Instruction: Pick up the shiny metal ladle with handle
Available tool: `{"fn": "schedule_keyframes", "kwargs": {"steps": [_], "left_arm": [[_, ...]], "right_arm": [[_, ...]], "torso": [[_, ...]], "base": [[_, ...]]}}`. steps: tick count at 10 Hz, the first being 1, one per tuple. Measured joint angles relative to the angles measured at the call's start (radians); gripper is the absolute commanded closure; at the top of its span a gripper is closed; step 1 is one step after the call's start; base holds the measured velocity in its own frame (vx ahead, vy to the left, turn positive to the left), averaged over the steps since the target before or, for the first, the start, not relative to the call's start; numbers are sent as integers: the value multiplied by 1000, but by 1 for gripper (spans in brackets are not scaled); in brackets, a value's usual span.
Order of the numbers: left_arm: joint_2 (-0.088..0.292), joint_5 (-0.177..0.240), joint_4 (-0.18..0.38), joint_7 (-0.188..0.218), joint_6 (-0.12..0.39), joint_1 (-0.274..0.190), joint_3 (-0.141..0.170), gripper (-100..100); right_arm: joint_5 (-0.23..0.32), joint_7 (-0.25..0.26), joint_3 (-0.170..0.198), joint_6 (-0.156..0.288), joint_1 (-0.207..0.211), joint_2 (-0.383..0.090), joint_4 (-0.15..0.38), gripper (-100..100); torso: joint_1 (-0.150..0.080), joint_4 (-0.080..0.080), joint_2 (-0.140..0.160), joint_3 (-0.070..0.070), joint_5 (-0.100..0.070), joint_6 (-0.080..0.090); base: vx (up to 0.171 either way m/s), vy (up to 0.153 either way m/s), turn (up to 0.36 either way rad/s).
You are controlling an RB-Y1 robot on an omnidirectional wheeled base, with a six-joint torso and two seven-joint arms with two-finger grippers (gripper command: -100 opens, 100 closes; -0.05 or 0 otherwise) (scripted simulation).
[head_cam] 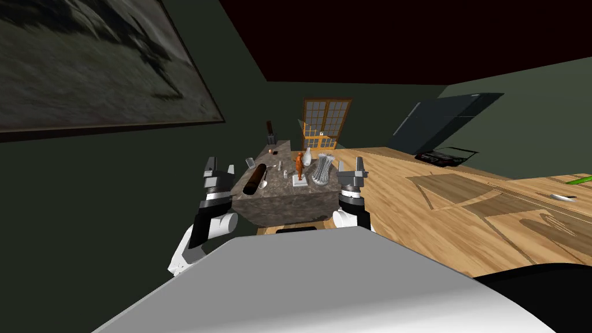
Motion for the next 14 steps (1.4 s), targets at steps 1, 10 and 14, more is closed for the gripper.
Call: {"fn": "schedule_keyframes", "kwargs": {"steps": [1,10,14], "left_arm": [[5,-2,19,28,27,-16,20,-100],[18,-15,129,211,232,-114,134,-100],[20,-20,175,297,333,-154,191,-100]], "right_arm": [[0,0,0,0,0,0,0,0],[0,0,0,0,0,0,0,0],[0,0,0,0,0,0,0,0]], "torso": [[-2,0,0,0,0,1],[0,0,-1,-1,0,0],[0,0,-1,0,0,0]], "base": [[-19,-57,-106],[-15,-57,-172],[-6,-57,-161]]}}
